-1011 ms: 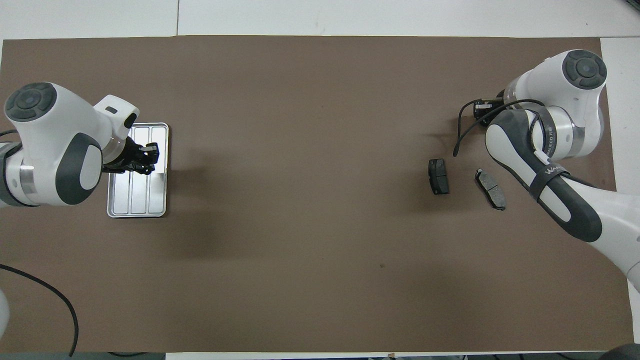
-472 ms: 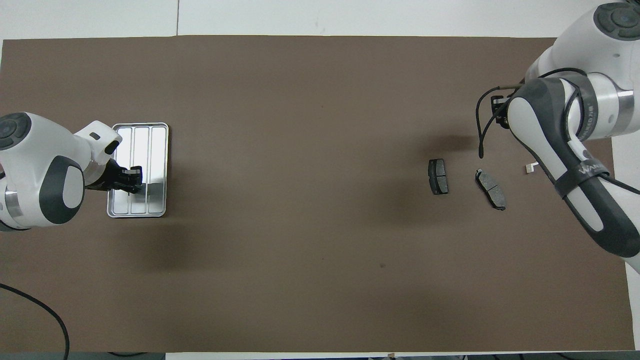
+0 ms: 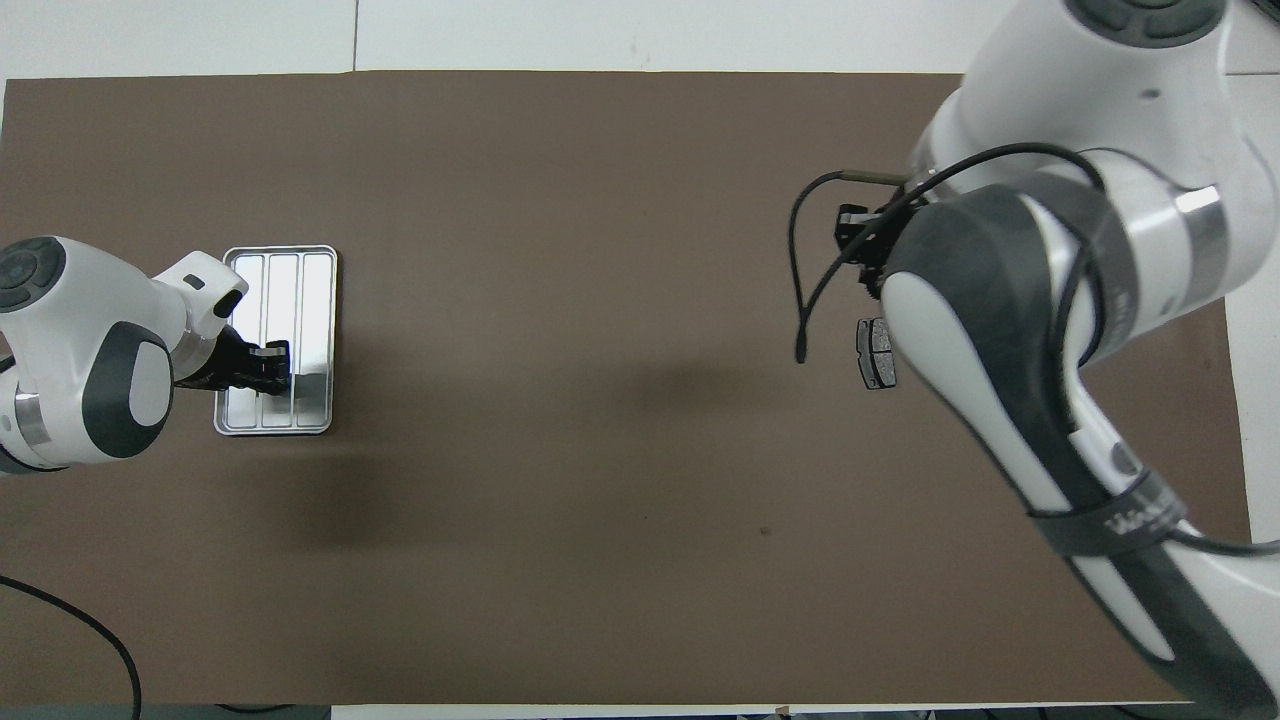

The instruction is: Pick bearing gear from pile to tray

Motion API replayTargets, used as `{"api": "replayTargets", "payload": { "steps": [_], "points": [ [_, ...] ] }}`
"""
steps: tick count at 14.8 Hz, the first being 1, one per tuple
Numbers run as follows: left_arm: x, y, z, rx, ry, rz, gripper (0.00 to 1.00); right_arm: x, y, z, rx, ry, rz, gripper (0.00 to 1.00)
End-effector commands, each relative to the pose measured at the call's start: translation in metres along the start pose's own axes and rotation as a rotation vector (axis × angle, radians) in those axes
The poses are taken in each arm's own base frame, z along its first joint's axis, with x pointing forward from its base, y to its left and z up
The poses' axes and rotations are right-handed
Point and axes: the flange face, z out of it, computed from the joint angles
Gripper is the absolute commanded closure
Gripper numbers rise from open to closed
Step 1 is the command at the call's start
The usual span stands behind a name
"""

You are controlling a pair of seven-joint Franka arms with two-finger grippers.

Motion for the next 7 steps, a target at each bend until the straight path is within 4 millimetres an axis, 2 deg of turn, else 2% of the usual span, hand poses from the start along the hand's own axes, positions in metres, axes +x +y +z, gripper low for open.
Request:
{"api": "replayTargets", "payload": {
  "steps": [1,2,3,4,5,6,7],
  "points": [
    [-0.017,-0.003,0.005,-0.025,0.039,-0.002,0.98,-0.058,-0.082,0.002,0.047,0.021,0.212,1.00],
    [-0.018,-0.003,0.007,-0.025,0.042,-0.002,0.91,-0.078,-0.107,0.009,0.059,0.025,0.244,1.00],
    [-0.019,-0.003,0.006,-0.025,0.043,-0.002,0.64,-0.095,-0.130,0.017,0.074,0.030,0.264,1.00],
    [-0.018,-0.003,0.006,-0.025,0.044,-0.001,0.36,-0.105,-0.144,0.028,0.083,0.033,0.291,1.00],
    [-0.016,0.000,0.003,-0.025,0.045,0.003,0.23,-0.110,-0.161,0.047,0.094,0.033,0.310,1.00],
    [-0.010,0.004,-0.005,-0.027,0.059,0.006,0.16,-0.119,-0.176,0.064,0.107,0.038,0.316,1.00],
    [-0.006,0.005,-0.011,-0.028,0.062,0.005,0.12,-0.122,-0.182,0.080,0.119,0.057,0.320,1.00]
  ]
}}
